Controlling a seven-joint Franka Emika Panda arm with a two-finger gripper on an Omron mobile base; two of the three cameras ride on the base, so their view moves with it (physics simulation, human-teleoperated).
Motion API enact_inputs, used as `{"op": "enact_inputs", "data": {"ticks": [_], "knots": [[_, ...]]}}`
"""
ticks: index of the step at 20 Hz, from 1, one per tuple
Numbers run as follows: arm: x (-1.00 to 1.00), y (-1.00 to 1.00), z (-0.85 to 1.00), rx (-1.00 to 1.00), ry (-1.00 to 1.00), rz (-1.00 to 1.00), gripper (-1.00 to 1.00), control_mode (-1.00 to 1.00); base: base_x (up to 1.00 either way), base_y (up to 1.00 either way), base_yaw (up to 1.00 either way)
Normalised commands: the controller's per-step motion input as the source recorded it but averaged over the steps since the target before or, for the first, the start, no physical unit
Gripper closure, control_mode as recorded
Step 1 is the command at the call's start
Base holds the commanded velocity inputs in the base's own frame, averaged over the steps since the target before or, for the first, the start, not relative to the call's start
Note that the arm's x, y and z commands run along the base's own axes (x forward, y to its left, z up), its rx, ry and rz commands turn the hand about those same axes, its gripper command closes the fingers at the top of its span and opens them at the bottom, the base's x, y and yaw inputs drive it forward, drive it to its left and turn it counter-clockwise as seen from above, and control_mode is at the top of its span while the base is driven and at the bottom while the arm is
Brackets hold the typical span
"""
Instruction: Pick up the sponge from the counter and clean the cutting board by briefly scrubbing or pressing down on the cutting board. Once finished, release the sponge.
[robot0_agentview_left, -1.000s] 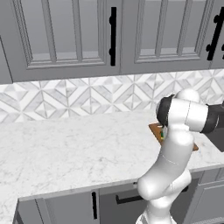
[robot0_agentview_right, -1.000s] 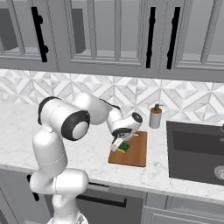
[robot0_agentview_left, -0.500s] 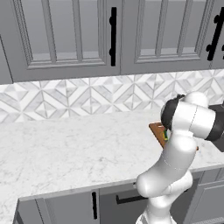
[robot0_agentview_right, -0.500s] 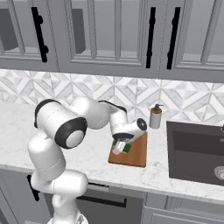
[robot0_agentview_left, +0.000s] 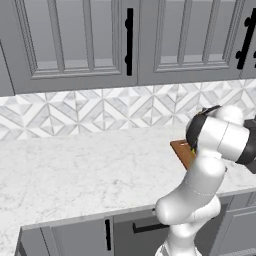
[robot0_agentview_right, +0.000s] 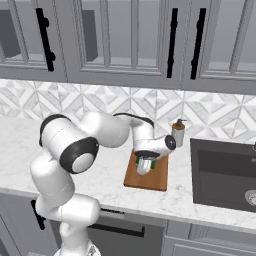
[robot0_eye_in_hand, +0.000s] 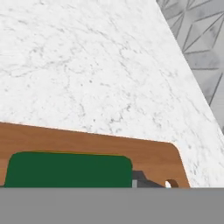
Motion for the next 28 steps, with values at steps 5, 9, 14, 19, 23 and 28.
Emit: {"op": "enact_inputs", "data": {"ticks": [5, 9, 14, 19, 23, 28], "knots": [[0.06, -0.64, -0.34, 0.00, 0.01, 0.06, 1.00, -1.00, 0.00, 0.00, 0.00], [0.45, 0.05, -1.00, 0.00, 0.18, 0.01, 1.00, -1.00, 0.00, 0.00, 0.00], [0.99, 0.48, -1.00, 0.01, 0.80, 0.21, 1.00, -1.00, 0.00, 0.00, 0.00], [-0.28, 0.97, -1.00, 0.11, 0.36, 0.26, 1.00, -1.00, 0.00, 0.00, 0.00], [-0.88, 0.18, -0.75, 0.19, -0.10, 0.14, 1.00, -1.00, 0.00, 0.00, 0.00], [-0.44, 0.01, 0.03, 0.07, -0.54, 0.03, 1.00, -1.00, 0.00, 0.00, 0.00]]}}
